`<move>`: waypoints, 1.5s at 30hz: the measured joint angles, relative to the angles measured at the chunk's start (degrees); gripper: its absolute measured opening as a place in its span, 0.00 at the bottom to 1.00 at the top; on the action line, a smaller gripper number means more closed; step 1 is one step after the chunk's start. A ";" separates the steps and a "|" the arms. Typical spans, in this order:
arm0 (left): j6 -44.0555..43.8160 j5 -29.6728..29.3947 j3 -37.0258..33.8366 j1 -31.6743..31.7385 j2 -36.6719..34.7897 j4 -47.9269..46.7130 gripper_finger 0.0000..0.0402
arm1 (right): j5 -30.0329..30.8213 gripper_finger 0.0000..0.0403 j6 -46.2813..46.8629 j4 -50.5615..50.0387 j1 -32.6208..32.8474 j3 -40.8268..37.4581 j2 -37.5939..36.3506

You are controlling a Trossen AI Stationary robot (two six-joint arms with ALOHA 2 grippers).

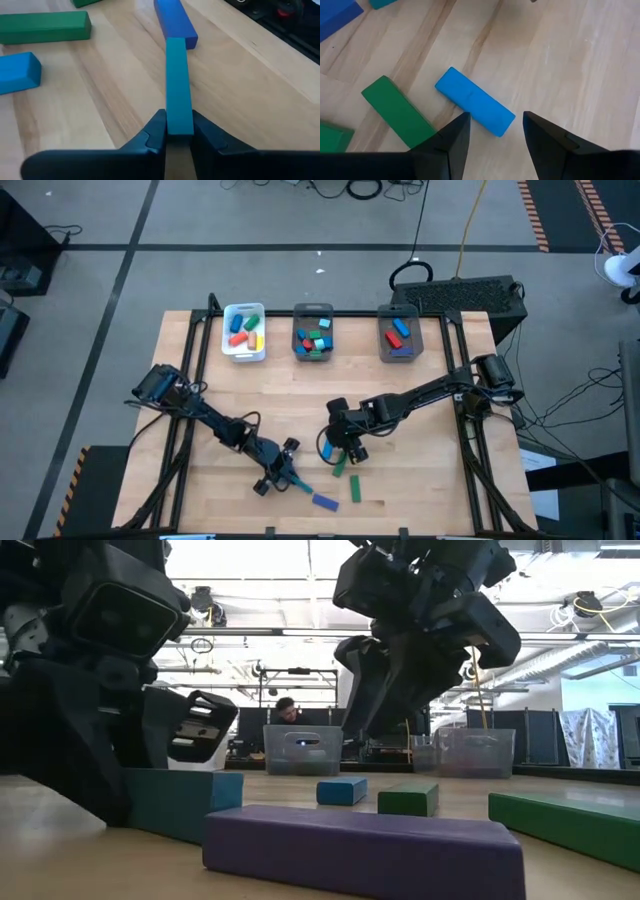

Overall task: Sort blocks by size
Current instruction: Put the blue rectangular block into the right black bin

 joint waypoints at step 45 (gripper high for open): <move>-5.60 -17.76 0.07 9.98 -2.86 11.37 0.16 | 1.26 0.10 16.18 4.00 1.20 0.04 -0.02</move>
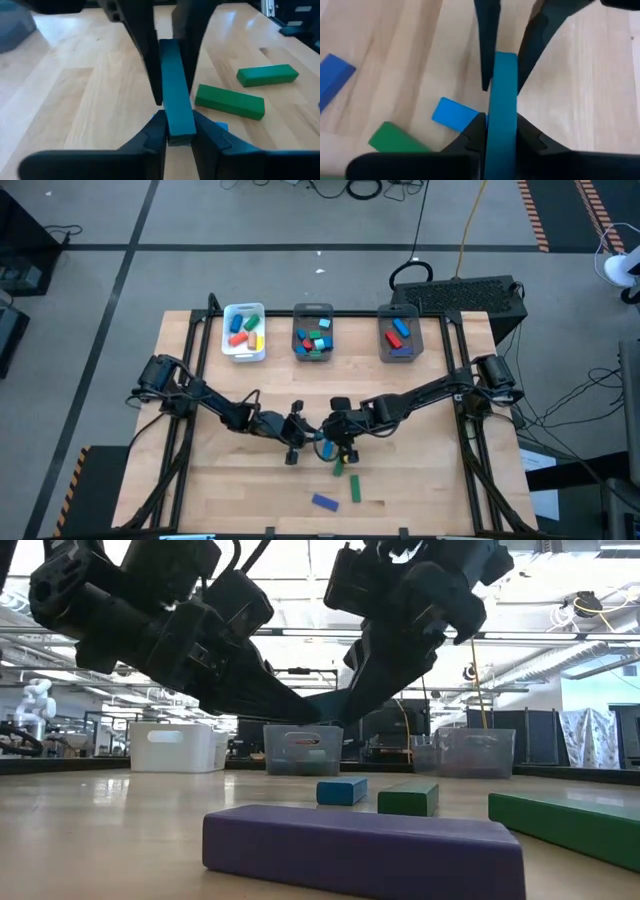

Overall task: Sort blocks by size
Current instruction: Put the blue rectangular block into the right black bin

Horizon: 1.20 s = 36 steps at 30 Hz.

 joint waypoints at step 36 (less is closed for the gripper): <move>1.20 -1.25 0.04 0.66 -0.07 -7.84 0.43 | 15.21 0.09 -0.31 -32.39 -20.36 0.00 -25.18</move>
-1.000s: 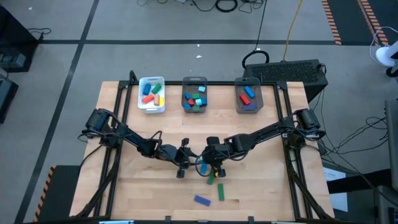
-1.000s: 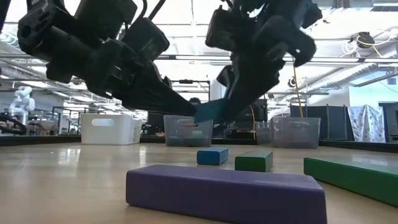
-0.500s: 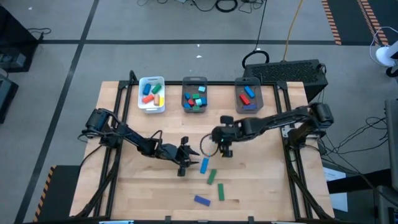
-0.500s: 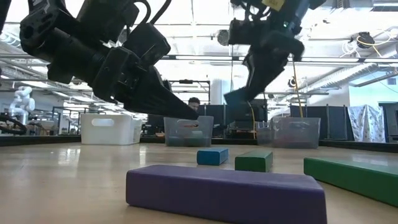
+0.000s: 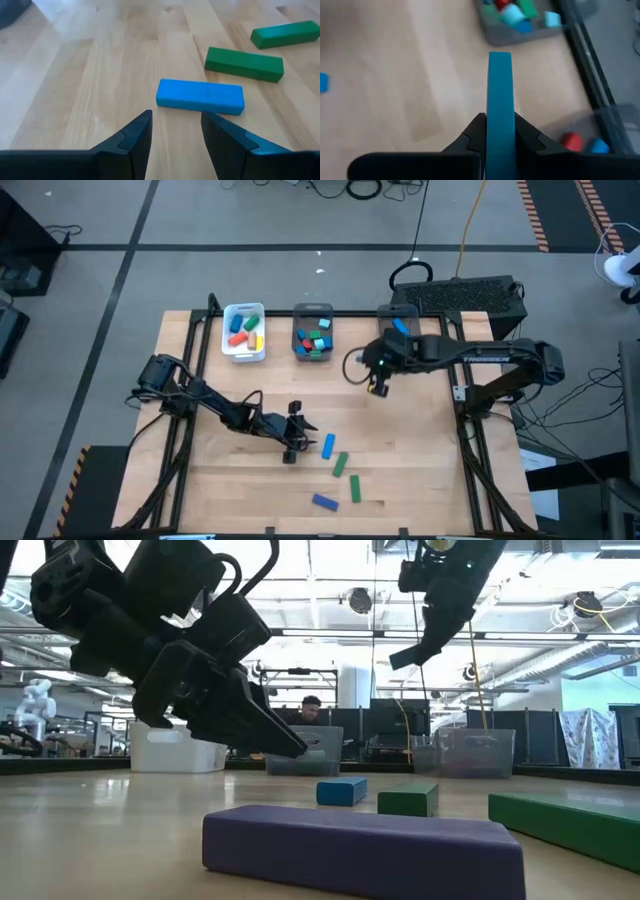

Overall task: Sort blocks by size
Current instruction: Put the blue rectangular block into the right black bin

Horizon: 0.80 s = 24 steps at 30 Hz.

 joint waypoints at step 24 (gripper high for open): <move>0.32 -2.62 -0.02 0.17 0.02 -3.71 0.43 | -8.89 0.10 -5.15 21.74 -37.21 -18.44 -1.51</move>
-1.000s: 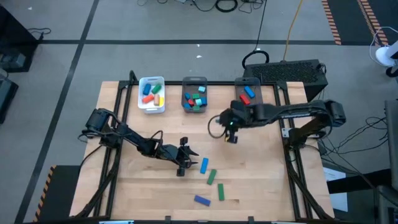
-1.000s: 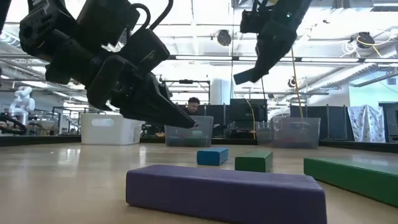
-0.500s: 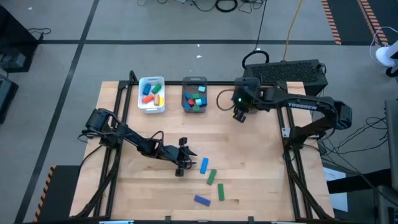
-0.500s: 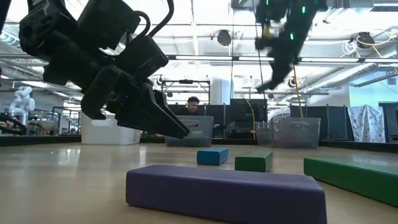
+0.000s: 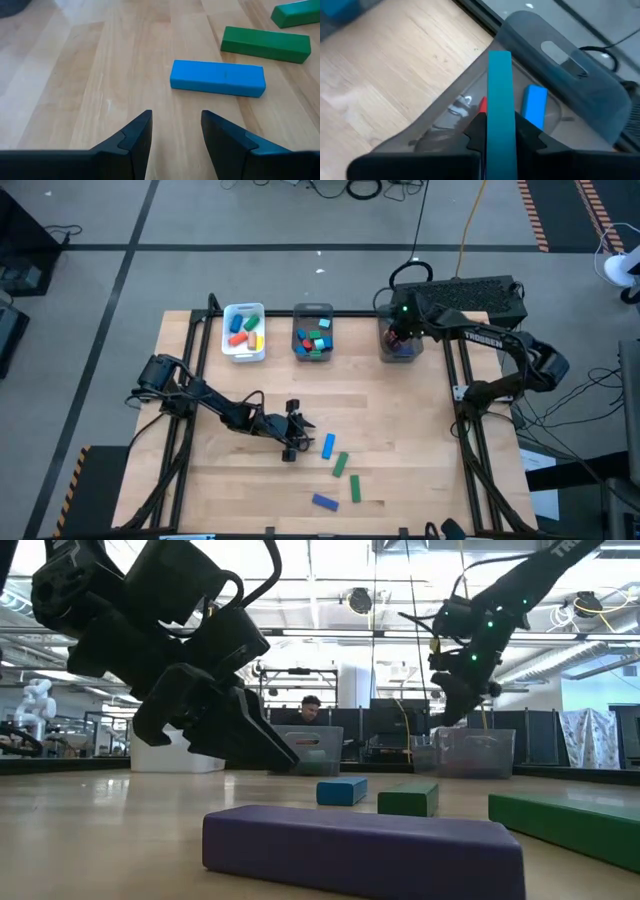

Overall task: Sort blocks by size
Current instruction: Put the blue rectangular block into the right black bin, then put the light blue rectangular block into the right black bin

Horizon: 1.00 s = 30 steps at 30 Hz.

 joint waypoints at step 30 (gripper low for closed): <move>1.53 -1.28 -0.02 0.03 0.00 -3.03 0.43 | 0.56 0.34 3.67 -0.13 -1.70 1.47 -1.33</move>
